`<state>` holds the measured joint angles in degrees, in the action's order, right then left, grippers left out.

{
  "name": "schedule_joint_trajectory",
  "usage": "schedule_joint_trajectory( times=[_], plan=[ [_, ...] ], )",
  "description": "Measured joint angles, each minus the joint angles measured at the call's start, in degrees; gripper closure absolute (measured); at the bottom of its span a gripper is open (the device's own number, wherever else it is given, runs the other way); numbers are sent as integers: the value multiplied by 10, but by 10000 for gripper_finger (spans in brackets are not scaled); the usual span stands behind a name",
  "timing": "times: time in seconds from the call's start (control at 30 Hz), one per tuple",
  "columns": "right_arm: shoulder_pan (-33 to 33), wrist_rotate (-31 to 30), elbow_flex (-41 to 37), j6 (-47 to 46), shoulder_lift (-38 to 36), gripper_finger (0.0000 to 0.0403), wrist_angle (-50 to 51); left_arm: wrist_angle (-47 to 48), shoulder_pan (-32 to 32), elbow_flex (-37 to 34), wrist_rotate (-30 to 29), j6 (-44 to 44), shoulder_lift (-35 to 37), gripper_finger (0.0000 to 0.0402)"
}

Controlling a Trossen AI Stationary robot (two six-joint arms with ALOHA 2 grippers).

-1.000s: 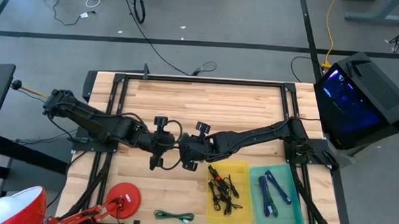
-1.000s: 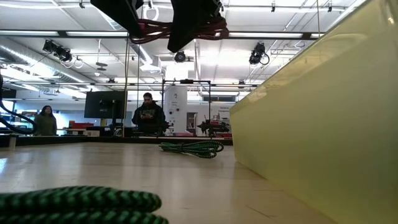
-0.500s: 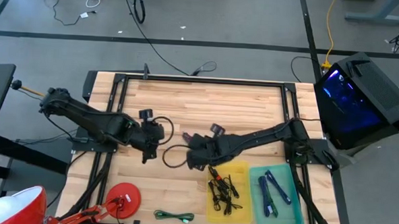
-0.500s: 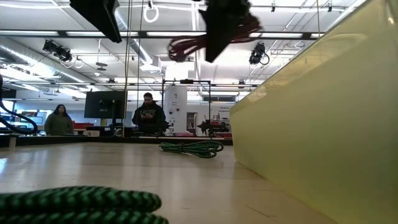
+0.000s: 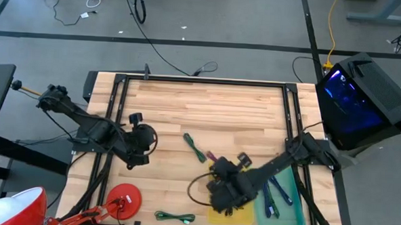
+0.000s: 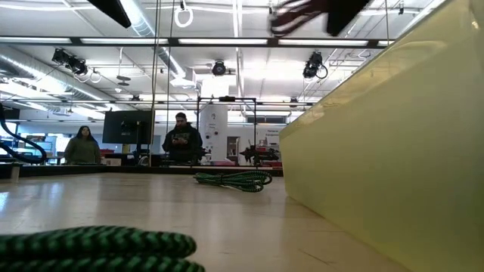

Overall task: Pick & Place USB Port
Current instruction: Put the red pattern charger cable into the blue bin

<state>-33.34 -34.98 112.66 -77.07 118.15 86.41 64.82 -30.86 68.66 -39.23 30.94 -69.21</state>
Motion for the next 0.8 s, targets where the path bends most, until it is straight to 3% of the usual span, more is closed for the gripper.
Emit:
schedule_joint_trajectory(
  times=[0.23,0.4,0.67,0.8],
  plan=[
    [-66,1,-29,-186,-9,388,36,-1,-23,0,-2,32,-1,287],
    [-111,37,-86,-318,-18,388,36,-3,-40,0,-2,51,-1,287],
    [-170,170,-160,-508,-18,388,36,-12,-74,0,-18,106,-1,287],
    [-180,225,-171,-526,-18,388,36,-26,-88,0,-29,120,-1,287]
  ],
)
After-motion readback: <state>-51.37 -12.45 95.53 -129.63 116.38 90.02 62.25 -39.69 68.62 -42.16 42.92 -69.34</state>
